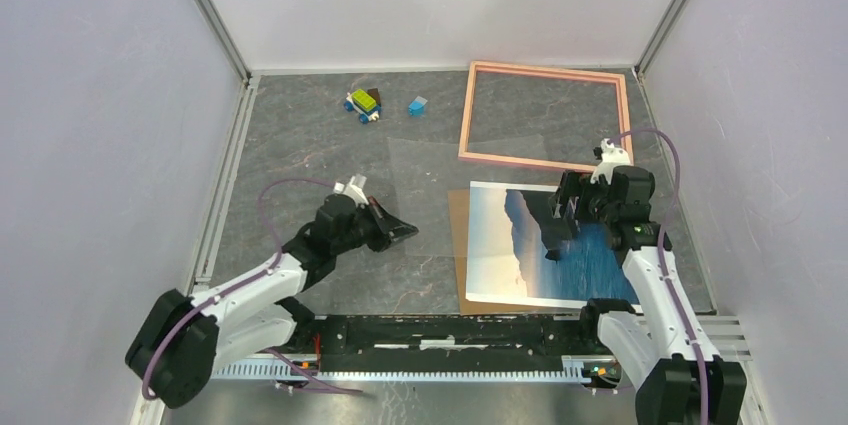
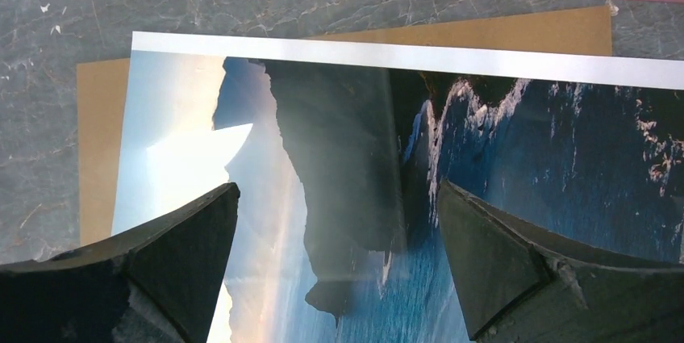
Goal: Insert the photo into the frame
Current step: Pick up the photo frame item at the center of the board, then place the photo frame item in the photo frame.
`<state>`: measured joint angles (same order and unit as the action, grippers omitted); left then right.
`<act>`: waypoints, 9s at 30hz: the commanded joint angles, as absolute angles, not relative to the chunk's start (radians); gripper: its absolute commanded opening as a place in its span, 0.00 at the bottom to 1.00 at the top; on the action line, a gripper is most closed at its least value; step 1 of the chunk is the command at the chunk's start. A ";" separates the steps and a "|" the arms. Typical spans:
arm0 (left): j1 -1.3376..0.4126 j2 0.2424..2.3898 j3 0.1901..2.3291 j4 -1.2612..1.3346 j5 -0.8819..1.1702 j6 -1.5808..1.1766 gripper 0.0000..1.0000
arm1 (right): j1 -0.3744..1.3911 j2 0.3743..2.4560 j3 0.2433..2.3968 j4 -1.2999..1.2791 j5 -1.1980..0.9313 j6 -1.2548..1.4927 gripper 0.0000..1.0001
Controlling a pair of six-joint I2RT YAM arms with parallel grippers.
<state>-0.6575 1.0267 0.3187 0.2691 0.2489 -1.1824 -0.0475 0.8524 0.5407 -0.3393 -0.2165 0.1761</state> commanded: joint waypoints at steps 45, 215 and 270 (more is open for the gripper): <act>-0.301 1.319 0.805 0.097 0.611 -0.918 0.02 | -0.173 1.298 0.831 -0.192 -0.527 0.239 0.84; -0.244 1.265 0.955 -0.398 0.585 -0.507 1.00 | -0.268 1.801 1.176 -0.169 -0.731 0.316 0.00; -0.475 1.277 0.977 -0.527 0.263 -0.385 1.00 | -0.330 2.200 2.036 -0.603 -0.598 0.178 0.00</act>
<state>-0.4686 1.2682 0.9668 -0.5514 0.2443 -0.4175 -0.3195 2.2097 2.0060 -0.5930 -0.5938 0.2207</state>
